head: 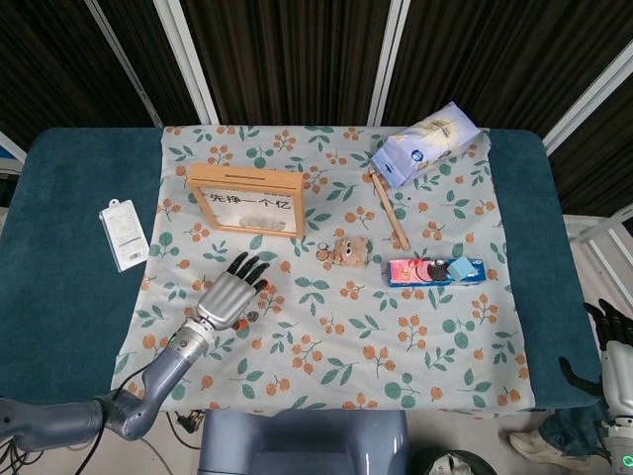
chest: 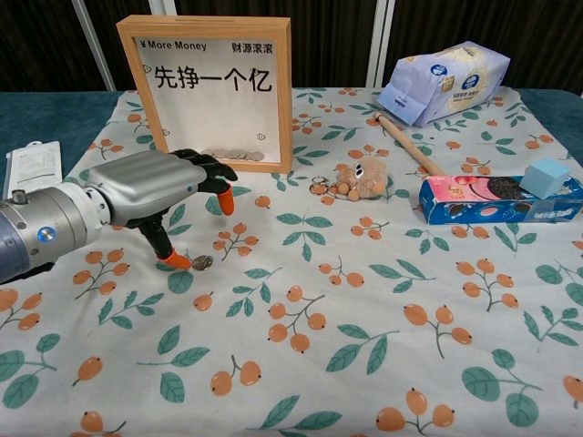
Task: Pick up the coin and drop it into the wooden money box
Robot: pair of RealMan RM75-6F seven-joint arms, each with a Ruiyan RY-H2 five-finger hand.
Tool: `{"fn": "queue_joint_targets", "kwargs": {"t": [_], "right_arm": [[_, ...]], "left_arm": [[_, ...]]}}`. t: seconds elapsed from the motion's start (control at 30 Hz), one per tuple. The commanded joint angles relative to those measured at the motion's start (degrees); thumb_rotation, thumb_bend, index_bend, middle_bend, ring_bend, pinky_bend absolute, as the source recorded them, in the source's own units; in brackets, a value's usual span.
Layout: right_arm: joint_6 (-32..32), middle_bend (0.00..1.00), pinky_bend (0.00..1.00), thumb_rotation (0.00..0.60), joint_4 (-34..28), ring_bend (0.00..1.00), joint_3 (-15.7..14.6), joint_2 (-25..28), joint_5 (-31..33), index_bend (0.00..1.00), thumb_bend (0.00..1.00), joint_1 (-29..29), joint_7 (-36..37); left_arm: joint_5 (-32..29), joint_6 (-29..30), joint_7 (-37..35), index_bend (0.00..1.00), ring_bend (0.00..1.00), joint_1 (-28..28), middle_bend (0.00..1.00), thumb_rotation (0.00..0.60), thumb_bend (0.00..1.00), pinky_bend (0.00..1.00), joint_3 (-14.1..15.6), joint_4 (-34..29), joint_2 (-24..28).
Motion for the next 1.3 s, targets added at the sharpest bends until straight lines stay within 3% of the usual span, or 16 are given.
{"fn": "queue_joint_targets", "kwargs": {"t": [0.03, 1.3], "right_arm": [[0.1, 0.05, 0.0, 0.6, 0.0, 0.02, 0.0, 0.0, 0.0, 0.13, 0.37, 0.0, 0.0], [0.3, 0.05, 0.0, 0.6, -0.4, 0.02, 0.2, -0.1, 1.0, 0.13, 0.37, 0.0, -1.3]], "left_arm": [[0.3, -0.4, -0.3, 0.33, 0.0, -0.1, 0.07, 0.6, 0.06, 0.0, -0.2, 0.4, -0.3], [1.6, -2.8, -1.5, 0.33, 0.0, -0.2, 0.07, 0.6, 0.06, 0.0, -1.1, 4.5, -2.9]]}}
